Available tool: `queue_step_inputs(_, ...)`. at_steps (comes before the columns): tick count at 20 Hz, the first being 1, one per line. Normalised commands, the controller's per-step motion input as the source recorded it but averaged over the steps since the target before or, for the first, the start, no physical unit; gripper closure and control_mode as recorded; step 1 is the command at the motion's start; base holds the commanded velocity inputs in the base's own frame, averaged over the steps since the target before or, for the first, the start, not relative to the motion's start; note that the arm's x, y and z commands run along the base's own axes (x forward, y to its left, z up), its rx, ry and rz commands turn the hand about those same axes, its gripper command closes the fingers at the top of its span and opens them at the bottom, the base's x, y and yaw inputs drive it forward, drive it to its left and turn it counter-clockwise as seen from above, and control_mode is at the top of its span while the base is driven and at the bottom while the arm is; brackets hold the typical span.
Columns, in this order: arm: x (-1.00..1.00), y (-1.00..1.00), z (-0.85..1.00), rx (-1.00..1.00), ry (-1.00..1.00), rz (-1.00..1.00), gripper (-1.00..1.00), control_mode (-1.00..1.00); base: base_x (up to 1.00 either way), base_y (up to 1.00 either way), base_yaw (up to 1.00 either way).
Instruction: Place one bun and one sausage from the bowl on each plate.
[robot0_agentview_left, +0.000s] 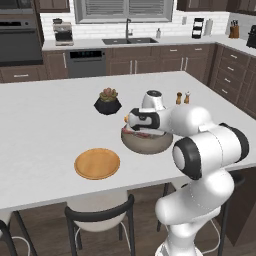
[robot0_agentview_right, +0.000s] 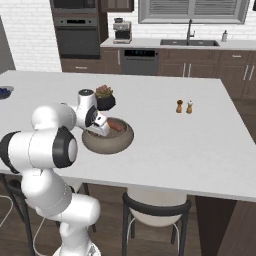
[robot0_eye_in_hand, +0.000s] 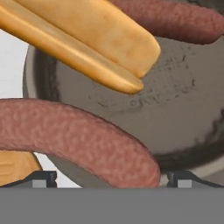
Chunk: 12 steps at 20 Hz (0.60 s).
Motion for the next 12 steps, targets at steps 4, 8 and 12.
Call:
queue_step_inputs(4,0.14,0.0,0.0,0.0,0.0,0.0,-1.0,-1.0,0.0,0.0,0.0)
queue_step_inputs(8,0.2,0.0,-0.02,0.0,0.0,0.0,-1.0,-1.0,0.0,0.0,0.0)
queue_step_inputs(12,-0.1,0.09,0.0,0.0,0.0,0.0,-1.0,-1.0,0.0,0.0,0.0)
